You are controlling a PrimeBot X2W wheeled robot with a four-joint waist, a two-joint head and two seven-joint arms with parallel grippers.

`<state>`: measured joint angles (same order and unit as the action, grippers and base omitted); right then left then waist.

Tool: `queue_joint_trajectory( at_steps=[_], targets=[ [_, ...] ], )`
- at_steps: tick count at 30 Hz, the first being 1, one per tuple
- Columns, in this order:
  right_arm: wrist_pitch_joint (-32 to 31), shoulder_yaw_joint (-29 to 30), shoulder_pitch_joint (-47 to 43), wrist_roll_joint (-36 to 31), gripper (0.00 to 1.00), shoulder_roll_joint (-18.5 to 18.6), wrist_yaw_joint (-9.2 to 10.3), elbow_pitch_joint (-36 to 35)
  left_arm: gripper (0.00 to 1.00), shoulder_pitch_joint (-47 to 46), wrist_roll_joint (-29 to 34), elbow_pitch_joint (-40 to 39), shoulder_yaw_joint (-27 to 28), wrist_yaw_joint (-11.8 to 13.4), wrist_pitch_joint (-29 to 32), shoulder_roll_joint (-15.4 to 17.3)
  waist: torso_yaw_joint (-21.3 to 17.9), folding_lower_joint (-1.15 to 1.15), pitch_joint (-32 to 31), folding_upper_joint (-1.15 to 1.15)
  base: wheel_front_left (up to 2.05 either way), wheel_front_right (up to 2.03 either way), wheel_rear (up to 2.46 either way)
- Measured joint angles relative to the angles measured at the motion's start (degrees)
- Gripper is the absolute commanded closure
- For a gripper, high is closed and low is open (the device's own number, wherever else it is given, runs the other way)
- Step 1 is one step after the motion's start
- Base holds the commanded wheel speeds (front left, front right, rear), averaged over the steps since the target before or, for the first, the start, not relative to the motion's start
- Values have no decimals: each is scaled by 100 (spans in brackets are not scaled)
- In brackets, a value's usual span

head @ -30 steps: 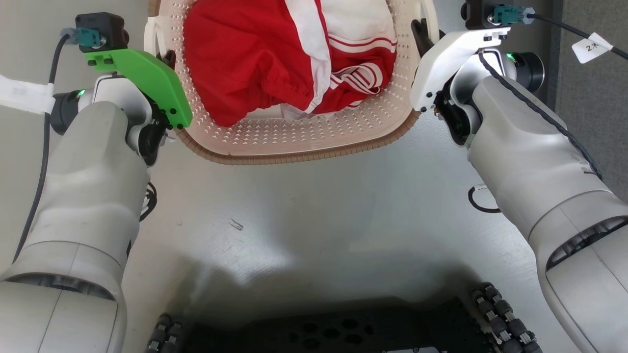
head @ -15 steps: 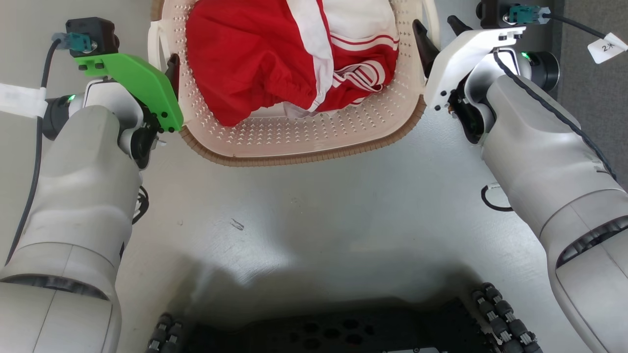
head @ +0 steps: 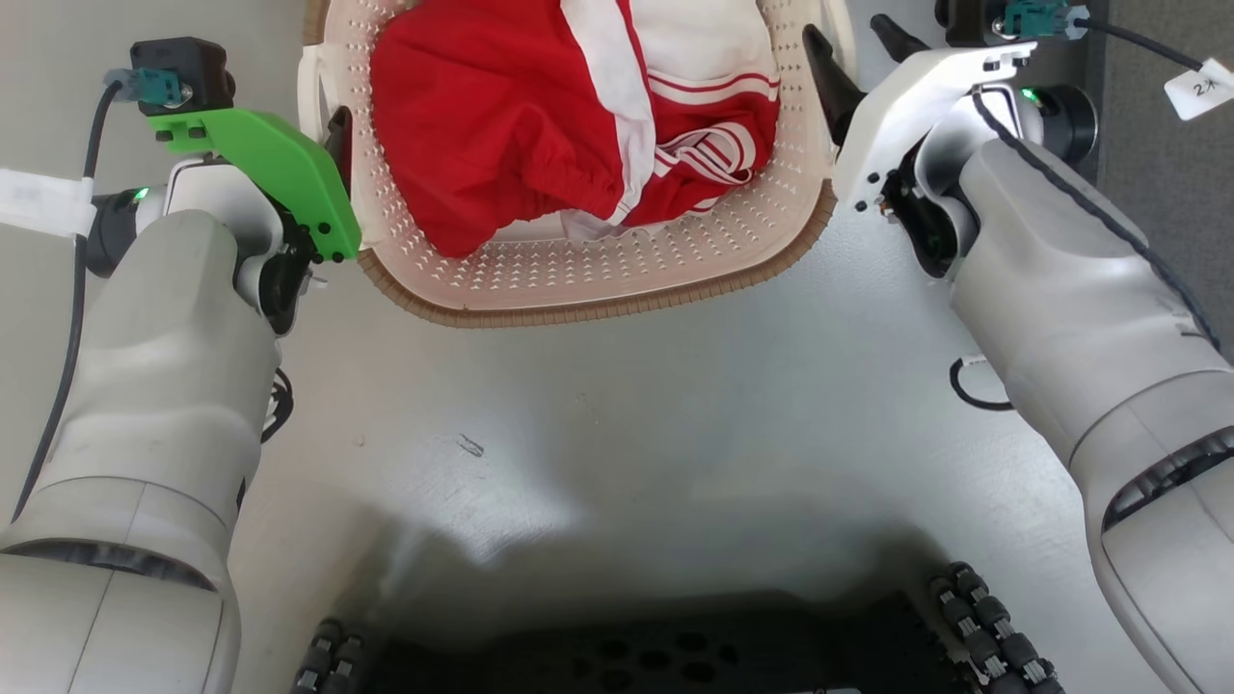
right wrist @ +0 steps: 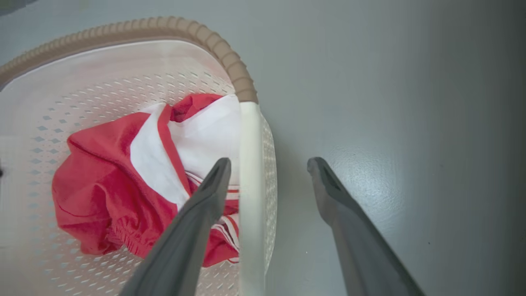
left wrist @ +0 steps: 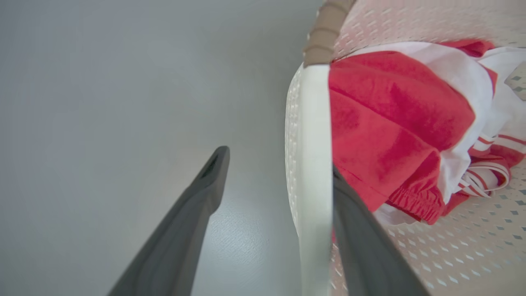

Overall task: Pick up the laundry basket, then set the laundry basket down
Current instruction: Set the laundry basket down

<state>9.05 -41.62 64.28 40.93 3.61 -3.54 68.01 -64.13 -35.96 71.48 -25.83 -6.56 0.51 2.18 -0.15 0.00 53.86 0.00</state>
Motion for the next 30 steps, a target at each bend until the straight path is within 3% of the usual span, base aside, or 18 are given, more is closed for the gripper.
queue_joint_trajectory(
  at_steps=[14,30],
  targets=[
    [254,-155,-212,49,0,1,-48,-81,0,34,0,-35,-75,-47,-461,-5,24,0,-432,0,0,0,0],
    [510,-89,-670,67,0,0,-59,-69,0,643,0,-194,-125,-54,-1354,-3,33,0,-1406,0,0,0,0]
  ],
)
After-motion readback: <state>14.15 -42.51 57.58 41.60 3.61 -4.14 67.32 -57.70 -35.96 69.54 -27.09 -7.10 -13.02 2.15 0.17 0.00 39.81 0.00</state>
